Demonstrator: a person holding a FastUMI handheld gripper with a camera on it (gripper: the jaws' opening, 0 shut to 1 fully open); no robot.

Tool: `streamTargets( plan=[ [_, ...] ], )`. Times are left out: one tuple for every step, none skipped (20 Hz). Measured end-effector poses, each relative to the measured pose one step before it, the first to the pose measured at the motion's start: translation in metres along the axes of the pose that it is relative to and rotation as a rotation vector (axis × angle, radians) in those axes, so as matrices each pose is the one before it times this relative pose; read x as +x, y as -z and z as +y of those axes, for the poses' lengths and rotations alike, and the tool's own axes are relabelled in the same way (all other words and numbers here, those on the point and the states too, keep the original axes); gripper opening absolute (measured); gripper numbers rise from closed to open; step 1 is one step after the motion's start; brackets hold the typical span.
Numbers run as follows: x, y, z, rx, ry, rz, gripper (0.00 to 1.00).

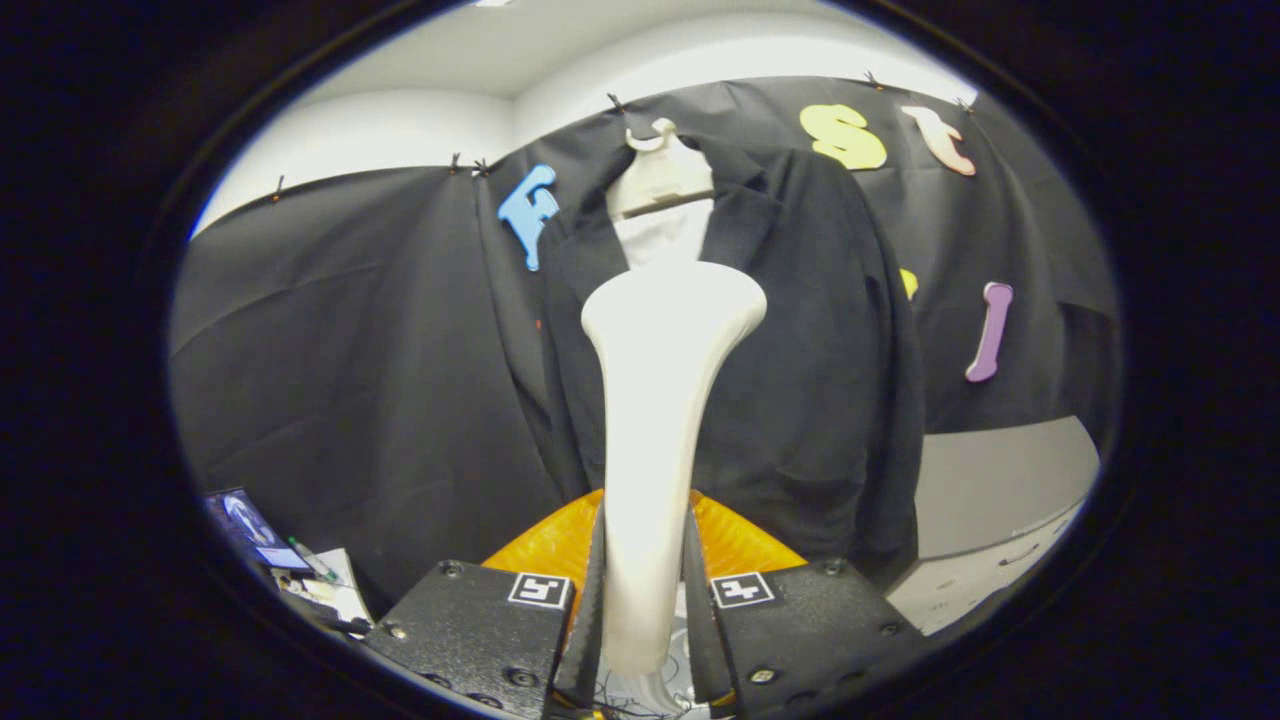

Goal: Iron the clothes twice with a garment steamer, once on the left side and once on the right side.

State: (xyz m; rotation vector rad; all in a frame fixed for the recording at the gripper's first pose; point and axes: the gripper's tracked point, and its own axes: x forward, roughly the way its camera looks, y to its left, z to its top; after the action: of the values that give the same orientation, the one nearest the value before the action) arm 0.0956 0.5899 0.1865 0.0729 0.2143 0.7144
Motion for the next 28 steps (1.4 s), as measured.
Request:
streamTargets(
  plan=[
    [0.0033,-0.00821,0.00836,-0.00544,-0.01118,-0.01453,0.38],
    [0.00377,-0.0059,0.00963,-0.00832,-0.0112,-0.0089,0.38],
    [0.00373,-0.00479,0.00784,-0.00223,-0.01222,-0.00981,0.38],
    [0.00545,-0.00568,0.00793,-0.00755,-0.01074,-0.00753,0.38],
    [0.00661,-0.00493,0.00817,-0.00866,-0.00738,-0.00659,0.38],
    [0.00604,-0.00509,0.00639,-0.00878,-0.00865,-0.0056,0.38],
    [0.00737,-0.00576,0.00471,-0.00512,-0.00865,-0.00663,0.38],
    [0.00676,-0.00417,0.00327,-0.00506,-0.0051,-0.00493,0.38],
    [0.00683,-0.00096,0.00434,-0.00875,-0.0028,0.00196,0.38],
    [0.00749,-0.00214,0.0033,-0.00207,-0.00621,0.00159,0.38],
    [0.0069,-0.00414,0.00343,-0.00095,-0.00791,-0.00204,0.38],
    [0.00781,-0.00377,0.00176,-0.00721,-0.00245,0.00042,0.38],
    [0.00727,-0.00201,0.00177,-0.00748,-0.00153,-0.00093,0.38],
    [0.00644,-0.00193,0.0025,-0.00731,-0.00565,-0.0006,0.38],
    [0.00795,-0.00142,0.00319,-0.00832,-0.00651,0.00179,0.38],
    [0.00776,-0.00077,0.00107,-0.00481,-0.00496,0.00271,0.38],
    [0.00778,0.0011,-0.00074,-0.00402,-0.00253,0.00782,0.38],
    [0.00484,0.00378,-0.0002,-0.00107,-0.00216,0.01099,0.38],
    [0.00552,0.00378,-0.00131,0.00026,-0.00072,0.0126,0.38],
    [0.00525,0.00558,-0.00138,0.00104,0.0011,0.01529,0.38],
    [0.00352,0.00848,-0.0025,0.00215,-0.00001,0.01341,0.38],
    [0.00353,0.00684,-0.00346,0.00123,0.0015,0.01477,0.38],
    [0.00308,0.00647,-0.00266,0.00171,0.00215,0.01391,0.38],
    [0.00312,0.00535,-0.00349,0.00357,0.00213,0.01311,0.38],
    [0.00244,0.00598,-0.00243,0.00416,0.0014,0.01231,0.38],
    [0.00134,0.00414,-0.00328,0.00465,0.00136,0.00828,0.38],
    [0.00118,0.00347,-0.00261,0.0013,0.00277,0.00554,0.38],
    [0.00075,0.00326,-0.00119,-0.00032,0.002,0.0045,0.38]
  ],
)
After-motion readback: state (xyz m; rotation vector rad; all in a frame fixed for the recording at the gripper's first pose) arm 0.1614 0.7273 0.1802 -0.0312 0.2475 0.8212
